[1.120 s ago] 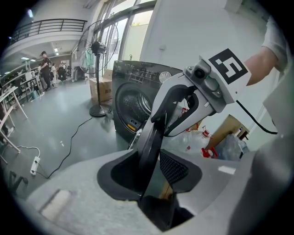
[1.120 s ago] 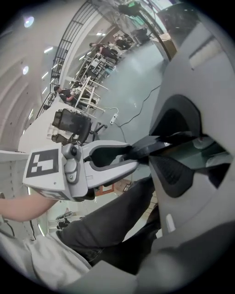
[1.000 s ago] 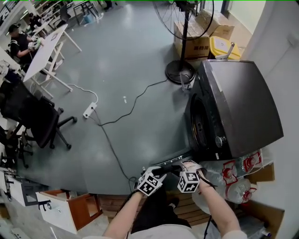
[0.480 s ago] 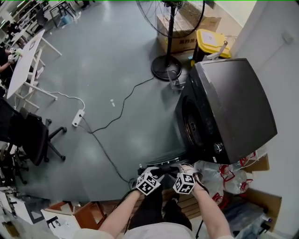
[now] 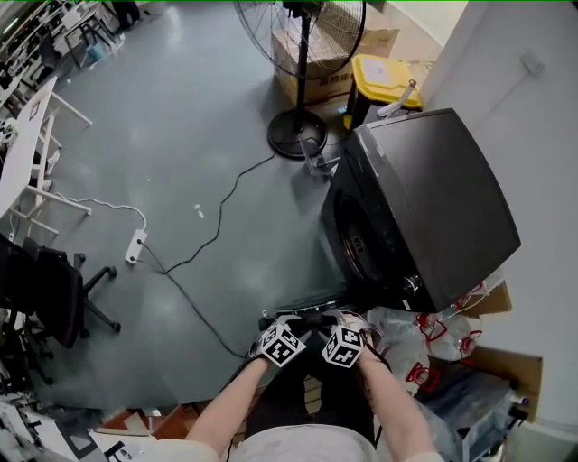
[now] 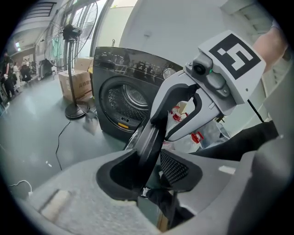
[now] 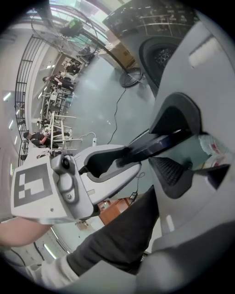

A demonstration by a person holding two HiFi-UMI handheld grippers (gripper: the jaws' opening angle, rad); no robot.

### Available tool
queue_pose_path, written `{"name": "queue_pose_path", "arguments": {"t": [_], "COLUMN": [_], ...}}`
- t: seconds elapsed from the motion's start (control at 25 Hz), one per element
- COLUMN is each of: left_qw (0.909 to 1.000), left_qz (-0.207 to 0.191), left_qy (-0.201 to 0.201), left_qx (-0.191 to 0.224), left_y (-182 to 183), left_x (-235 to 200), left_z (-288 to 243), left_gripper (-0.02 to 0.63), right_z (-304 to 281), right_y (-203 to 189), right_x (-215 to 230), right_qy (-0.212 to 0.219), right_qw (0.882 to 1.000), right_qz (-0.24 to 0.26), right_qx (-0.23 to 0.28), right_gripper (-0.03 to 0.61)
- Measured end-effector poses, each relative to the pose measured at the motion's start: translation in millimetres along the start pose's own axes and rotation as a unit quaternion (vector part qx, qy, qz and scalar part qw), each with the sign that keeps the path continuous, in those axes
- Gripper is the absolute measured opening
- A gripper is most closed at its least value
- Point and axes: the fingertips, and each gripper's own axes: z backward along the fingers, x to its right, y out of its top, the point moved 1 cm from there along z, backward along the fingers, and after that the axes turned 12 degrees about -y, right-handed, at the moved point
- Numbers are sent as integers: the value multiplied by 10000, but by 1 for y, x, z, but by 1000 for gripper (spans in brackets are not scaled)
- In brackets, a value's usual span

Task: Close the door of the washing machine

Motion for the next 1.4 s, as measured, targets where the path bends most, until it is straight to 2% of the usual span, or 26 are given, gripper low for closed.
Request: {"name": "queue_pose_path", "arguments": {"t": [0.2,0.6,0.84,1.04,1.24,1.4], "left_qw": [9997,9978,9945,9898,9881,9834], "left_qz": [-204,-541,-808,-1142,-1264,-1456], "left_qy": [-98,-118,-333,-522,-493,-651], "left_qx": [-77,-366,-580,-674,-718,-871], "left_y": [9,42,63,78,97,110], "left_x": [-15,-61,-90,-108,-122,-134], "left_z": [3,8,8,10,4,2], "left_gripper": [156,174,184,186,205,206], "right_z": [-9,-24,-30,-35,-39,-41], "right_y": [1,16,29,34,33,34], "right_x": [11,58,91,110,130,147], "right_qy": [-82,-312,-507,-759,-853,-1008], "right_qw": [9992,9955,9913,9829,9770,9698], "right_qz": [-381,-899,-1213,-1680,-1954,-2220], "right_qx": [-116,14,-22,-27,-59,-8], "right_gripper": [156,152,152,152,152,150]}}
